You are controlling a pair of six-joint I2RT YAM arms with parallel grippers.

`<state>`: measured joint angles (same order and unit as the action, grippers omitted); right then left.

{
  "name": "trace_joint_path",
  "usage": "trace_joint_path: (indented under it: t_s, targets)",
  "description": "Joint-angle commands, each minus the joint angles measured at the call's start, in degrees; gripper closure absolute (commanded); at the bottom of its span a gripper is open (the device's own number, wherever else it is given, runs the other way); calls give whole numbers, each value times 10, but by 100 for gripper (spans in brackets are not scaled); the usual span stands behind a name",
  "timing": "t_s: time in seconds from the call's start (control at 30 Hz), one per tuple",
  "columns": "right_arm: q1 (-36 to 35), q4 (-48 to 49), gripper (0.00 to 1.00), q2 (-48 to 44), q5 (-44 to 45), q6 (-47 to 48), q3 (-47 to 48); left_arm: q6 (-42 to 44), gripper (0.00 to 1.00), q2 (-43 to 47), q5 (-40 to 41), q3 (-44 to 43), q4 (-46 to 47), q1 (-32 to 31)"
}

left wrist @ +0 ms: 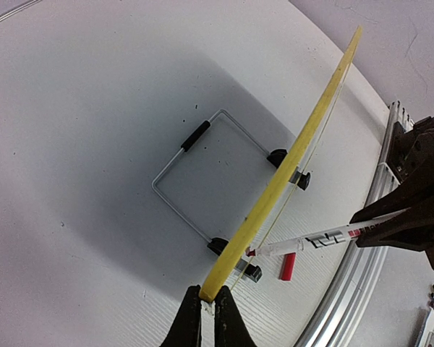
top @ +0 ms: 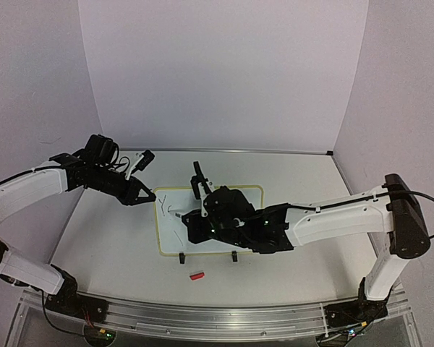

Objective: Write a sentence on the whiteboard

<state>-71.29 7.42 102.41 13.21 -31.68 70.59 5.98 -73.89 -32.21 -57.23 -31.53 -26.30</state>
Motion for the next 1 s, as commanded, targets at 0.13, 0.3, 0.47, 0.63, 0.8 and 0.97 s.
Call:
trace_joint_path:
  t_s: [0.13,0.3,0.47,0.63,0.8,0.97]
  targets:
    - [2,-22,100,-41,23,13,8,4,100,8,15,-7,-17,-5]
    - [2,-26,100,-48,30,17,8,5,100,7,15,-7,-17,-4]
    - [2,-25,100,-43,31,24,17,5,100,7,15,-7,-17,-4]
    - [2,-22,100,-35,26,28,27,5,100,7,16,-8,-17,-4]
    - [2,-19,100,-31,21,28,29,5,100,7,15,-7,-18,-4]
    - [3,-17,100,-23,21,29,34,4,100,7,15,-8,-18,-5]
